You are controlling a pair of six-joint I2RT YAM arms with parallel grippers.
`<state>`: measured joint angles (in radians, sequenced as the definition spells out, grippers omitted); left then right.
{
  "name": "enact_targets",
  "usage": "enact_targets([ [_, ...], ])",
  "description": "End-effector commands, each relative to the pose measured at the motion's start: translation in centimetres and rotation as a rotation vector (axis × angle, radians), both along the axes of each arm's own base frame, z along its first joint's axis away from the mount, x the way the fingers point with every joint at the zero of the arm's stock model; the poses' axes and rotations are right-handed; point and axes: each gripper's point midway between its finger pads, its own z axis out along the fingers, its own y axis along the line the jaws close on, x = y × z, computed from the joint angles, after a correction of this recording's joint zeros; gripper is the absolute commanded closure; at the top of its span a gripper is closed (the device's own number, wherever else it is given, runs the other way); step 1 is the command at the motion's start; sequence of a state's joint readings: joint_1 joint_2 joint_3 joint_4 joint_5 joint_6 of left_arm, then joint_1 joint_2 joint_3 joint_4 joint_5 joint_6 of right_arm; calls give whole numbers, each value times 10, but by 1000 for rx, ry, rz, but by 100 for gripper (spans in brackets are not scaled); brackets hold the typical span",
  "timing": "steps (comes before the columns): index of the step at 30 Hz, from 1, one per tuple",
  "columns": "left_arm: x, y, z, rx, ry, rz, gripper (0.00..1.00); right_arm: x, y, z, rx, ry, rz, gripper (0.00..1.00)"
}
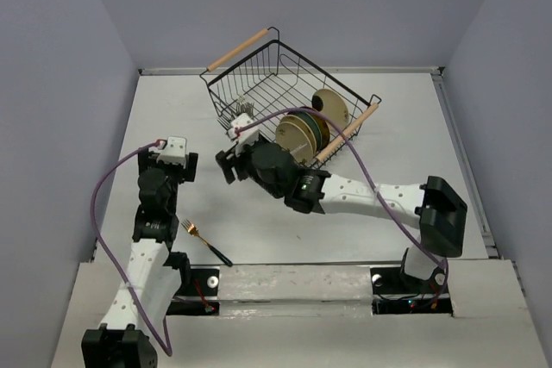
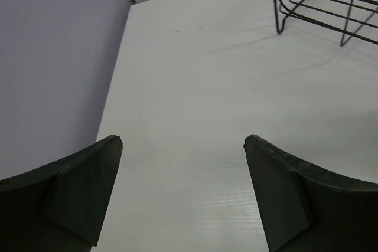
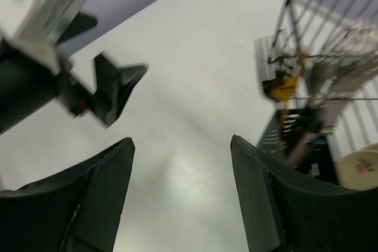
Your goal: Sort the eating utensils into containers
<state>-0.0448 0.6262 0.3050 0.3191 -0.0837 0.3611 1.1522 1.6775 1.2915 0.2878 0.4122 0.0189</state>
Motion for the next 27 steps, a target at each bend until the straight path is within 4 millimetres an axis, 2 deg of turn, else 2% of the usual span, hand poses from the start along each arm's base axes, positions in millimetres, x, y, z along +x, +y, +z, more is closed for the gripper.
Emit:
enact_targets([
  [1,-8,44,30,-15,-136,198,1,-96,22,-115,-357,337,169,27],
  [4,-18,67,38,-5,-173,306,1,-144,44,-145,-426,414,246,26],
  [8,-28,83,42,-5,-199,374,1,-182,70,-164,-453,466,344,27],
  [10,-30,87,43,1,-204,389,1,-191,83,-179,-450,516,341,27],
  [13,-32,90,42,5,-215,400,1,-201,89,-193,-441,565,343,28],
  [19,-33,90,41,14,-223,402,1,-191,97,-230,-467,583,254,32],
  [23,-33,90,42,14,-227,402,1,-178,87,-247,-502,576,144,35],
  [27,-32,89,42,9,-225,395,1,-176,78,-263,-537,592,95,45],
])
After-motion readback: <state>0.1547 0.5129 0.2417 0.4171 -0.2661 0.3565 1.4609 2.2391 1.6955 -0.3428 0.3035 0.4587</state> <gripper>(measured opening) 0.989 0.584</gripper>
